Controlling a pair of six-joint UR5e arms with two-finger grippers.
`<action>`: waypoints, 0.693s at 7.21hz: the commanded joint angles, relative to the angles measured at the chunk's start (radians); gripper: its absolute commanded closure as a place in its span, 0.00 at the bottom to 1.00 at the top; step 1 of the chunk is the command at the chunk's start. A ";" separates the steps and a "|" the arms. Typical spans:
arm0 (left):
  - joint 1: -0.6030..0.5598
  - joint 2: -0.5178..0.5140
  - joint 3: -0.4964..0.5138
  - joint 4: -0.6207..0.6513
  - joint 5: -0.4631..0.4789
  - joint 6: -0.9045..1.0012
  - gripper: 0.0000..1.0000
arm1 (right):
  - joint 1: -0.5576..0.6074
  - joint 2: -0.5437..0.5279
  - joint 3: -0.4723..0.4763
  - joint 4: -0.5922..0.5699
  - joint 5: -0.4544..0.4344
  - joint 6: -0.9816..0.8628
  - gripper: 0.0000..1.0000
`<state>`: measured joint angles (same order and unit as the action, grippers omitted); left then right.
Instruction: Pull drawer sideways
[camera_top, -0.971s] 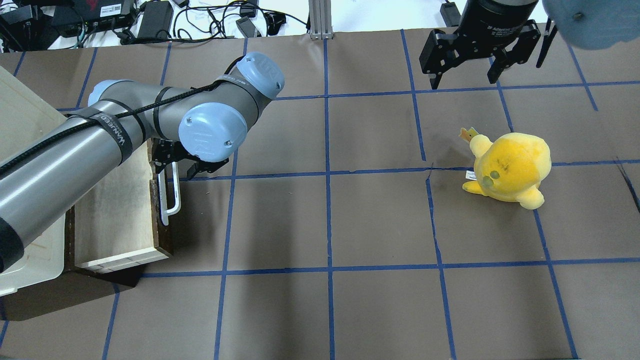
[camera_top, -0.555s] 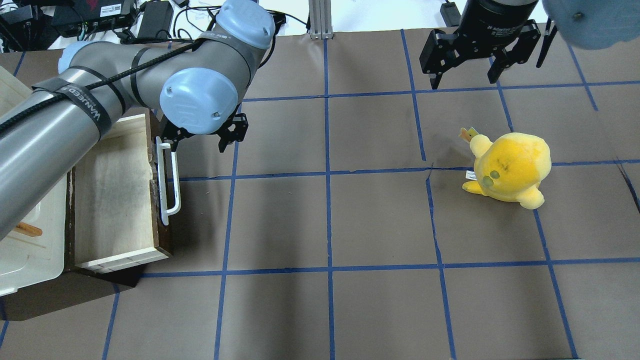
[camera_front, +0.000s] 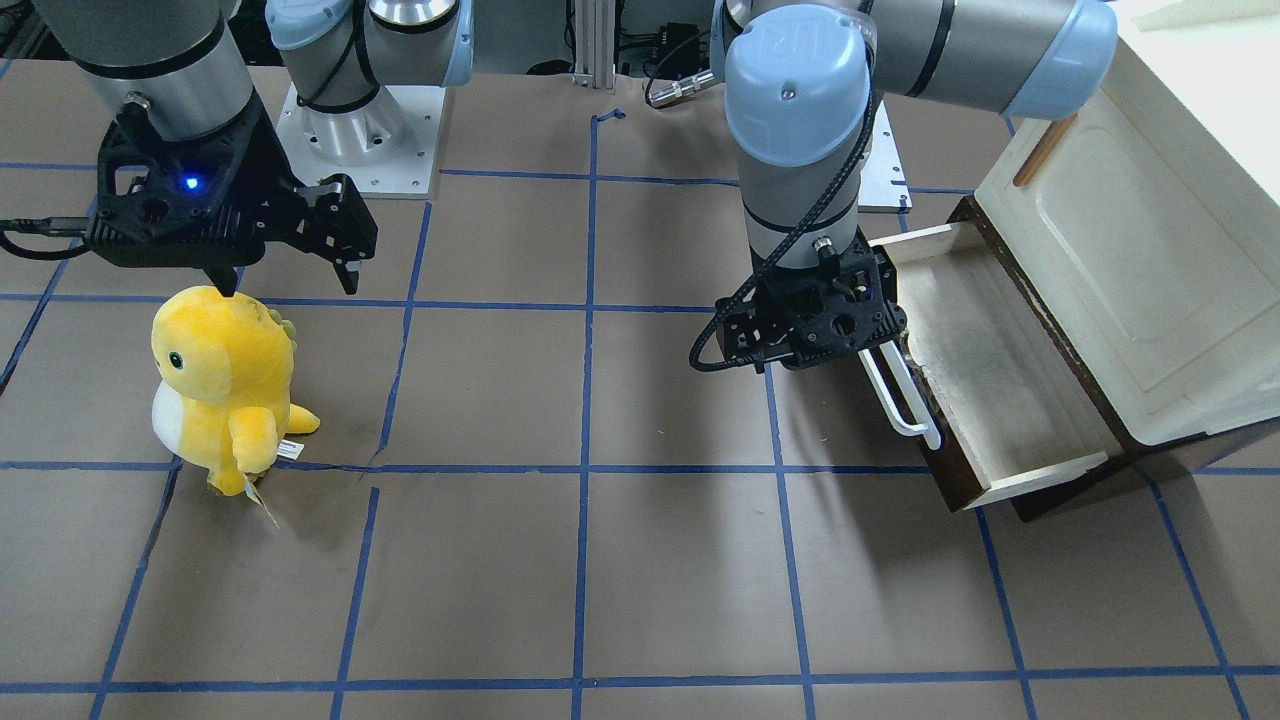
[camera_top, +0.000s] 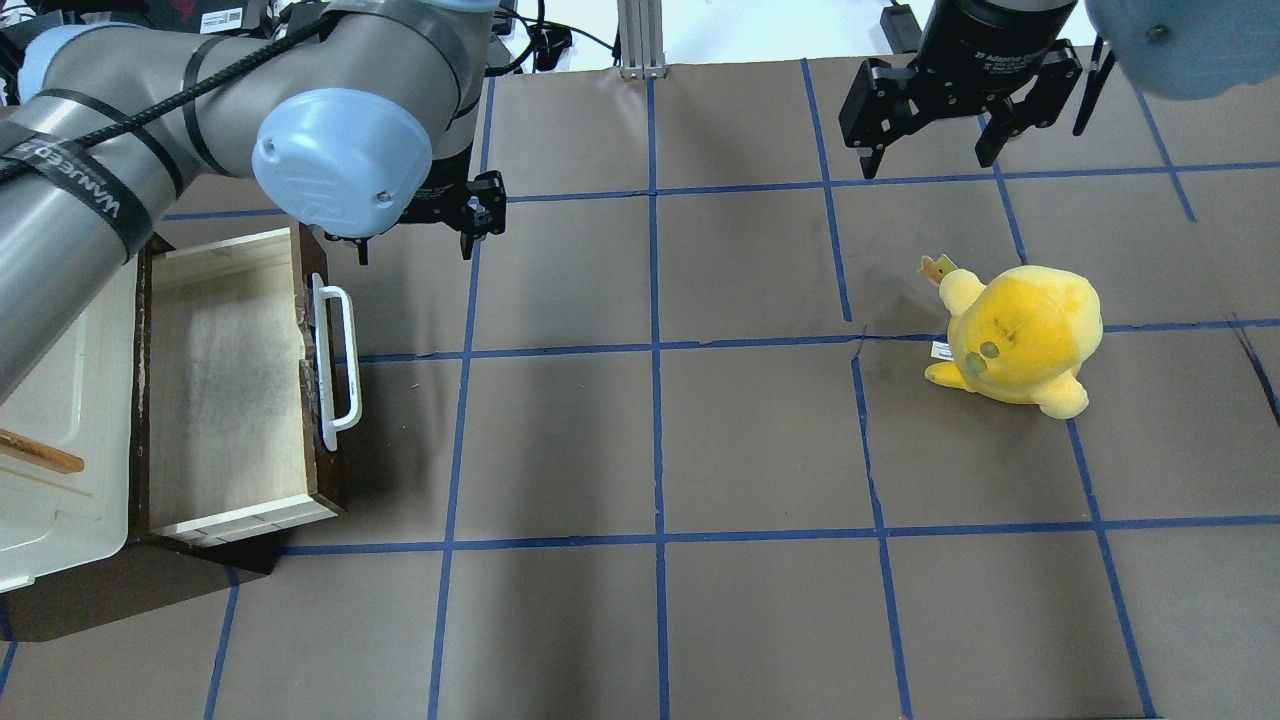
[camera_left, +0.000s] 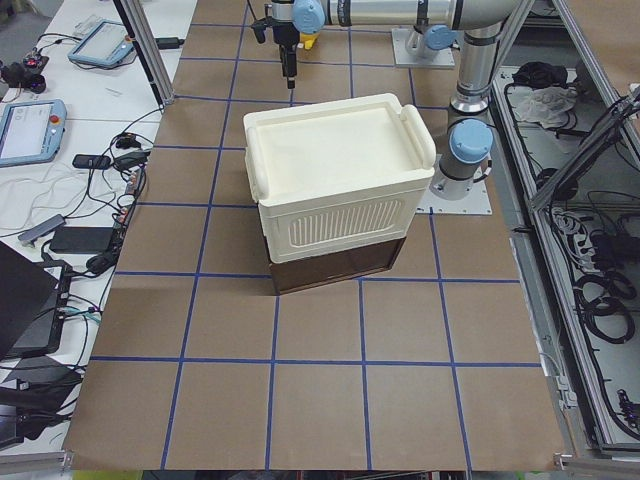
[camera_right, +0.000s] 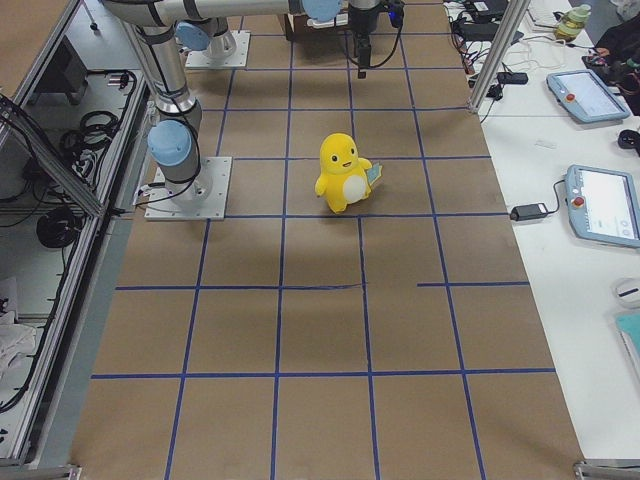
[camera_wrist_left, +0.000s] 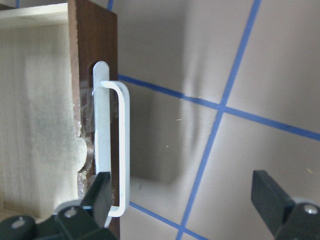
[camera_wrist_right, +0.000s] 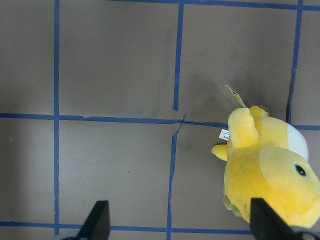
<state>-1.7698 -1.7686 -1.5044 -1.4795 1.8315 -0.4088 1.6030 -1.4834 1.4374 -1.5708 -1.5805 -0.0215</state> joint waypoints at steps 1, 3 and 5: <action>0.023 0.067 0.006 -0.007 -0.027 0.109 0.00 | 0.000 0.000 0.000 0.000 0.000 0.000 0.00; 0.047 0.110 0.007 -0.001 -0.070 0.184 0.00 | 0.000 0.000 0.000 0.000 -0.001 0.000 0.00; 0.117 0.144 0.001 -0.007 -0.223 0.220 0.00 | 0.000 0.000 0.000 0.000 -0.001 0.000 0.00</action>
<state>-1.6948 -1.6448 -1.4994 -1.4836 1.6929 -0.2211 1.6030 -1.4834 1.4373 -1.5708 -1.5806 -0.0215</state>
